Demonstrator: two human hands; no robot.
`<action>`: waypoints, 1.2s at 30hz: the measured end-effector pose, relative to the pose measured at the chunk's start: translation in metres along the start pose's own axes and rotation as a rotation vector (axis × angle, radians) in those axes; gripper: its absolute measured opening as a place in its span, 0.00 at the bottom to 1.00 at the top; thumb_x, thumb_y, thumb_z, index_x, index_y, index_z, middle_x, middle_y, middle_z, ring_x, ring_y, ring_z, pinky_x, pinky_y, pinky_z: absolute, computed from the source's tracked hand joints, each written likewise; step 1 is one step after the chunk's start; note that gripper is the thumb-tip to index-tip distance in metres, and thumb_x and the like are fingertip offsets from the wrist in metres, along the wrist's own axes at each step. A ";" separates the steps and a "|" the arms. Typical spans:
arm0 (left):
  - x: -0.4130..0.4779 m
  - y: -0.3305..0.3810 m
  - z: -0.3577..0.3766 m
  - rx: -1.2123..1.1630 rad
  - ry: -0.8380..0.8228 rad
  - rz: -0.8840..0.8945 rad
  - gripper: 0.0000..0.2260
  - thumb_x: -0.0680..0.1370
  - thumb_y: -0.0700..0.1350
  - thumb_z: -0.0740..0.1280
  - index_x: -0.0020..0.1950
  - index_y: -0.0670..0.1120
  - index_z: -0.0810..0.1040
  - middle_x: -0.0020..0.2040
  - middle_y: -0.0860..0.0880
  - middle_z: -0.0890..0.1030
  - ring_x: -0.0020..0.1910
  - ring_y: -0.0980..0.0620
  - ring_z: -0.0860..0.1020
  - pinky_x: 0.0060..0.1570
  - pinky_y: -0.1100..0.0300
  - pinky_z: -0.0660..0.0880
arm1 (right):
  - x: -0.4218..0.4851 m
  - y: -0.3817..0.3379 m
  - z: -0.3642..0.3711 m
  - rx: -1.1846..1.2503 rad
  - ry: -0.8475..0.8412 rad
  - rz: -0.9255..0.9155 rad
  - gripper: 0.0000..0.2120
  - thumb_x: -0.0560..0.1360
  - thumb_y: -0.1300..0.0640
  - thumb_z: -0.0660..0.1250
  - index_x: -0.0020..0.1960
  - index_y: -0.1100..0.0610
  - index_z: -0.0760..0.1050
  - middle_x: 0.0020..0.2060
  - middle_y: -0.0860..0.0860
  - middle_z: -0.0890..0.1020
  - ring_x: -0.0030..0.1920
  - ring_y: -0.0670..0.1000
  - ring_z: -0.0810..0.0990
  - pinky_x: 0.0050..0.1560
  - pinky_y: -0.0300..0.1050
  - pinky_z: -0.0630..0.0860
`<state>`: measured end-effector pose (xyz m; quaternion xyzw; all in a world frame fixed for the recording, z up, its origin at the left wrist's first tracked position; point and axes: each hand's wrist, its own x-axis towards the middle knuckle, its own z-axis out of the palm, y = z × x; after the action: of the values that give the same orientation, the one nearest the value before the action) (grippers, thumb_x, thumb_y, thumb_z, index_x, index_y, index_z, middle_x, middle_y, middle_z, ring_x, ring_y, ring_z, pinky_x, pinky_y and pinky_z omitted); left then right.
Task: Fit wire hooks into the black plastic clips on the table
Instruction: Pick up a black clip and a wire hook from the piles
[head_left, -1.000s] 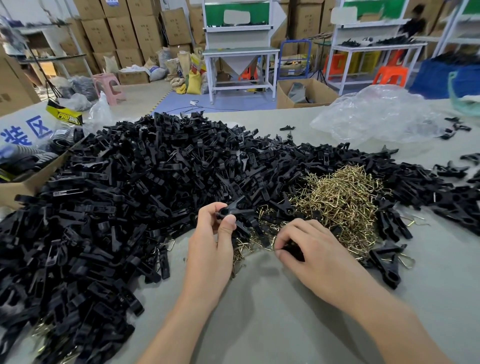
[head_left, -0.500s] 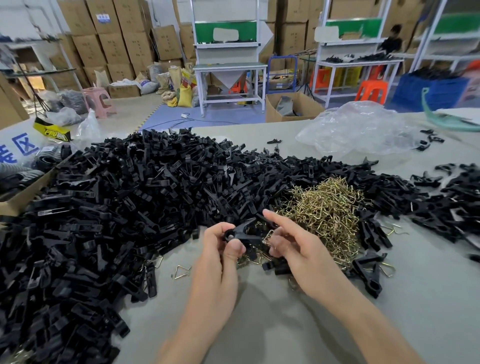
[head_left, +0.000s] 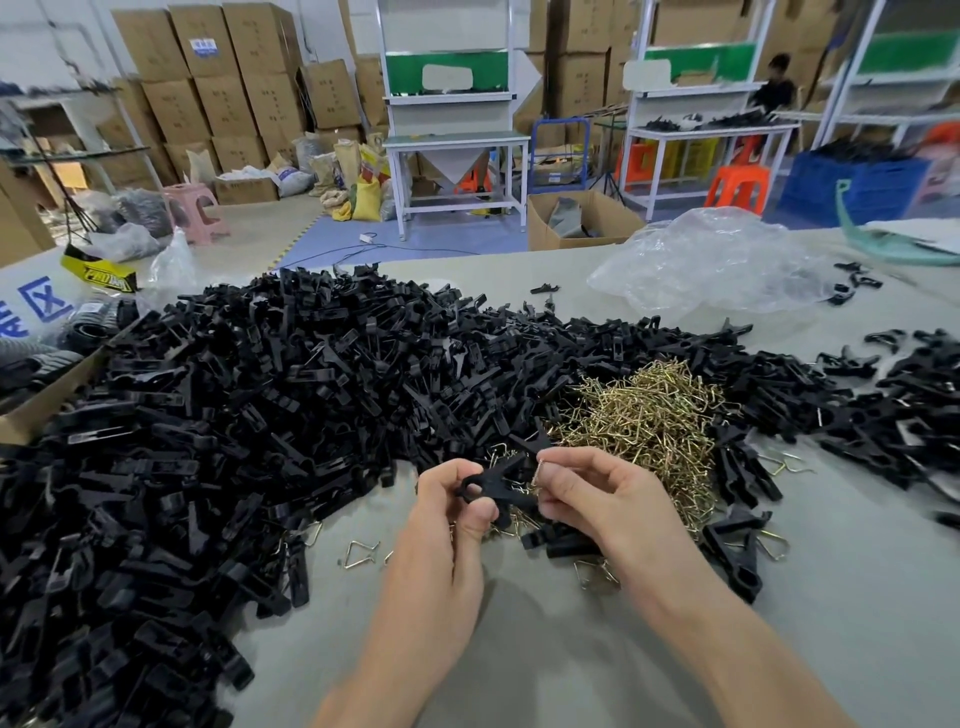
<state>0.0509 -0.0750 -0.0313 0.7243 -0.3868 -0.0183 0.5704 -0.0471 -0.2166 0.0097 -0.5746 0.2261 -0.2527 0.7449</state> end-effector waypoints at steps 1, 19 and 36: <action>0.000 0.001 -0.001 0.003 -0.002 0.008 0.09 0.79 0.60 0.56 0.59 0.66 0.68 0.47 0.57 0.79 0.46 0.55 0.79 0.46 0.62 0.75 | 0.001 0.001 0.001 0.088 -0.002 0.023 0.06 0.67 0.56 0.77 0.45 0.52 0.87 0.38 0.52 0.85 0.40 0.47 0.85 0.41 0.37 0.81; 0.002 0.009 -0.003 0.270 -0.025 0.162 0.15 0.82 0.56 0.60 0.59 0.78 0.61 0.55 0.68 0.74 0.51 0.58 0.77 0.51 0.55 0.77 | -0.006 0.010 0.017 0.328 0.098 0.082 0.12 0.60 0.55 0.78 0.42 0.57 0.86 0.46 0.57 0.87 0.45 0.50 0.87 0.42 0.36 0.81; 0.001 0.011 -0.003 0.299 0.033 0.213 0.14 0.79 0.61 0.58 0.60 0.78 0.59 0.52 0.67 0.76 0.53 0.61 0.77 0.51 0.56 0.77 | -0.010 0.008 0.020 0.489 0.142 0.141 0.13 0.63 0.60 0.77 0.47 0.60 0.83 0.43 0.57 0.86 0.41 0.49 0.86 0.40 0.36 0.82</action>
<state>0.0470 -0.0740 -0.0209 0.7562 -0.4502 0.1119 0.4614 -0.0414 -0.1940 0.0068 -0.3412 0.2496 -0.2870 0.8596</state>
